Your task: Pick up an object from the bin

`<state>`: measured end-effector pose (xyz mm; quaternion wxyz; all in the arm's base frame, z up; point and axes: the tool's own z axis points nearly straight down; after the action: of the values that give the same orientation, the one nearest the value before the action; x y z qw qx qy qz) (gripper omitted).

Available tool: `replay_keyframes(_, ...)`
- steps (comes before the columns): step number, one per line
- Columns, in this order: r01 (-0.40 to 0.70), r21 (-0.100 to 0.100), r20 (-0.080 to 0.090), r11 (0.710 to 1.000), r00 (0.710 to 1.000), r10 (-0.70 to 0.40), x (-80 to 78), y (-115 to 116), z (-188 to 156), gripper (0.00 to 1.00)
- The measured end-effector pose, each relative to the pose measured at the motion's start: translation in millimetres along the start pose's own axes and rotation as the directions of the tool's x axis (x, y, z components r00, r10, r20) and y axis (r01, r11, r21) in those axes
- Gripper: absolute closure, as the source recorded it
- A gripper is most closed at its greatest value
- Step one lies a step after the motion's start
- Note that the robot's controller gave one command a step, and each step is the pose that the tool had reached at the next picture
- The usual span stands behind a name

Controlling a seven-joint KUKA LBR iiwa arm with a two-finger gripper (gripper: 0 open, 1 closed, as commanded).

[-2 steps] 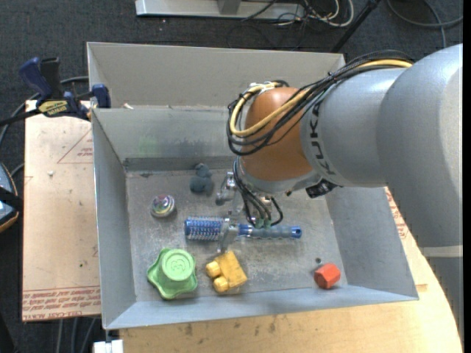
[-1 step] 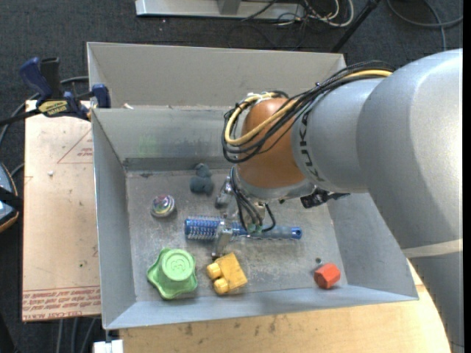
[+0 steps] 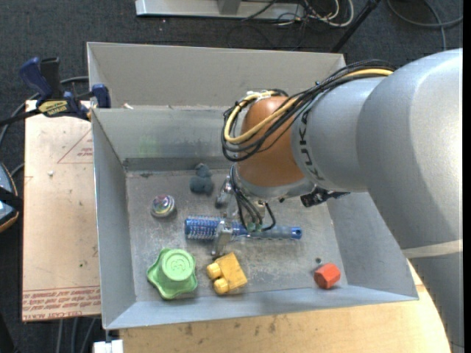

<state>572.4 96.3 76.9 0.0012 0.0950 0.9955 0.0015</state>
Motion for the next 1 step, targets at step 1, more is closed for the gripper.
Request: replay_keyframes(1,-0.001,-0.004,0.009,1.000,1.000,0.001,-2.6,1.2,-3.0,1.00)
